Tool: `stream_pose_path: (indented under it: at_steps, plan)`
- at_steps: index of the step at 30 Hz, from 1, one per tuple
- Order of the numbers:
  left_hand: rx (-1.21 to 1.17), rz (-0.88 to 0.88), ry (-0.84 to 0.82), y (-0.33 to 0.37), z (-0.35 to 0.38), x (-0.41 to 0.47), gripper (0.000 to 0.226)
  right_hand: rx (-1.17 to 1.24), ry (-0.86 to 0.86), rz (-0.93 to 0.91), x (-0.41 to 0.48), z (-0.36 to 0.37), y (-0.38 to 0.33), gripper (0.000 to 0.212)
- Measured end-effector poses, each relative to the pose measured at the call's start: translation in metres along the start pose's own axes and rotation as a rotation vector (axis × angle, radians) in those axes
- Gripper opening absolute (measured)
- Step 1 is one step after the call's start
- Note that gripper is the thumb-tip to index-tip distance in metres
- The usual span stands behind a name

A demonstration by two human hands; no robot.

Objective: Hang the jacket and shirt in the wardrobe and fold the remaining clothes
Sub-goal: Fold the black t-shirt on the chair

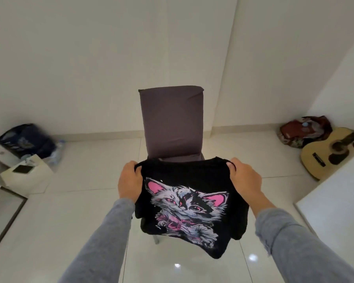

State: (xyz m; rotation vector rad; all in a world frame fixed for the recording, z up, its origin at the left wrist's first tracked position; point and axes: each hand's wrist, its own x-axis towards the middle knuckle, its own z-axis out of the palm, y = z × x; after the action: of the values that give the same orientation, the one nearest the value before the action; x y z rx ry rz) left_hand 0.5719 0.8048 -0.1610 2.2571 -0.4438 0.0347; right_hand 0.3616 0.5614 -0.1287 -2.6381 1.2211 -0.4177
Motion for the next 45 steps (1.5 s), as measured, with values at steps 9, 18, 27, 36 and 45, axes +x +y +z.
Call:
stream_pose_path:
  at_steps: [9,18,27,36,45]
  plan:
    - [0.000,-0.167,0.078,-0.006,0.051,0.048,0.017,0.285,-0.525,-0.098,0.078,0.049,0.034,0.047]
    - [0.090,-0.168,-0.003,-0.038,0.117,0.152,0.016,0.234,-0.353,0.011,0.186,0.132,0.016,0.016]
    - [0.229,-0.226,-0.135,-0.099,0.216,0.267,0.018,0.234,-0.195,0.306,0.301,0.250,-0.007,0.022]
    - [0.377,-0.481,-0.181,-0.183,0.307,0.297,0.024,-0.002,-0.201,0.448,0.338,0.372,0.015,0.022]
    - [0.241,-0.491,0.022,-0.192,0.341,0.269,0.059,0.506,-0.194,0.495,0.292,0.417,0.007,0.049]
